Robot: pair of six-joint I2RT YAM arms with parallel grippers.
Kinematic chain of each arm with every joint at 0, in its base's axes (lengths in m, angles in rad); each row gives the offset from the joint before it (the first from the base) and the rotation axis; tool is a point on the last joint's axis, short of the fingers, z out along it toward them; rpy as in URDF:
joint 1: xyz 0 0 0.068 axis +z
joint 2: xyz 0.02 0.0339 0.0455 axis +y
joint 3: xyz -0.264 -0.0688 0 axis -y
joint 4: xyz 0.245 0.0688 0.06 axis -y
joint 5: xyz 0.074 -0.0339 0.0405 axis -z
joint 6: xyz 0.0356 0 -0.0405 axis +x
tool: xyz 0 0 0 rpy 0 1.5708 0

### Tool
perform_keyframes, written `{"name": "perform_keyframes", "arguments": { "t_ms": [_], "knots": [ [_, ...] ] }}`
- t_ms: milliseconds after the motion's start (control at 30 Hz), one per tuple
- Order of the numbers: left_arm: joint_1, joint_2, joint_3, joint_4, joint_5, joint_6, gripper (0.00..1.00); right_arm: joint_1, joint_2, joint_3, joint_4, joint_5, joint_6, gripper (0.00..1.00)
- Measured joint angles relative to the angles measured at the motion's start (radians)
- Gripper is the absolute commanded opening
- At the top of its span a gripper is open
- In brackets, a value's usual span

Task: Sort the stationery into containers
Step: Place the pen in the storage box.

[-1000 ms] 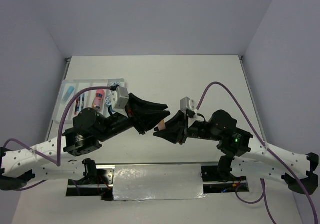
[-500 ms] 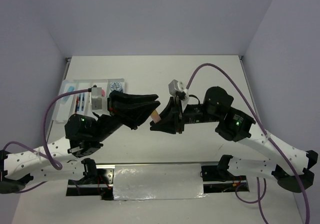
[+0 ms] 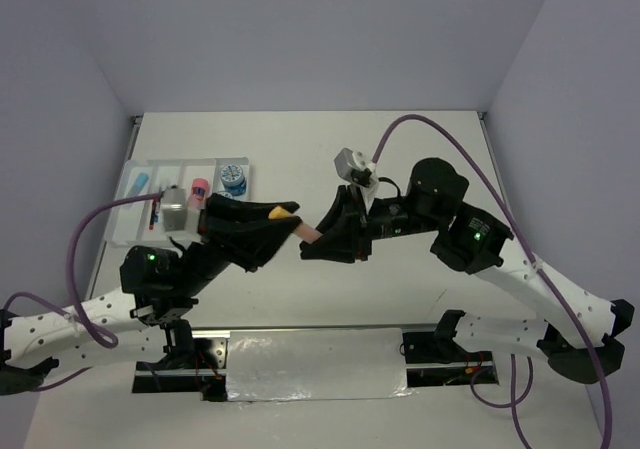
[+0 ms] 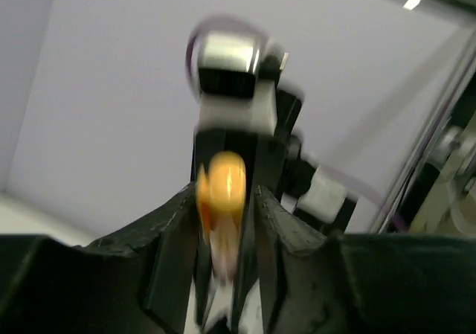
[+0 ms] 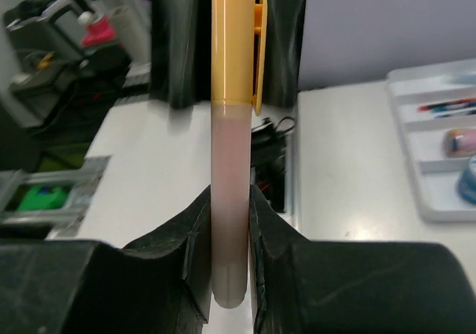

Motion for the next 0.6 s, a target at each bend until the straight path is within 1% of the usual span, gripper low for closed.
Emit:
{"name": "perform_keyframes", "arguments": {
  "t_ms": [33, 67, 133, 200, 267, 333, 433, 600],
  "knots": [
    [-0.005, -0.009, 0.023, -0.109, -0.004, 0.001, 0.6, 0.0, -0.028, -0.063, 0.067, 0.032, -0.002, 0.0],
    [-0.016, -0.012, 0.039, -0.225, -0.008, 0.012, 0.64, 0.001, -0.047, -0.109, 0.133, 0.058, -0.002, 0.0],
    [-0.034, -0.011, 0.054, -0.415, -0.026, 0.024, 0.65, 0.009, -0.077, -0.188, 0.242, 0.107, -0.004, 0.0],
    [-0.042, -0.013, 0.073, -0.522, -0.042, 0.033, 0.66, 0.031, -0.105, -0.266, 0.29, 0.162, -0.019, 0.0],
    [-0.047, -0.033, 0.093, -0.607, -0.053, 0.055, 0.67, 0.066, -0.108, -0.301, 0.325, 0.211, -0.032, 0.0],
    [-0.051, -0.055, 0.1, -0.642, -0.055, 0.072, 0.68, 0.095, -0.103, -0.315, 0.362, 0.246, -0.042, 0.0],
    [-0.052, -0.077, 0.1, -0.643, -0.06, 0.092, 0.67, 0.123, -0.103, -0.359, 0.443, 0.278, -0.045, 0.0],
    [-0.051, -0.098, 0.061, -0.626, -0.057, 0.131, 0.66, 0.127, -0.113, -0.452, 0.568, 0.29, -0.02, 0.0]
  ]
}}
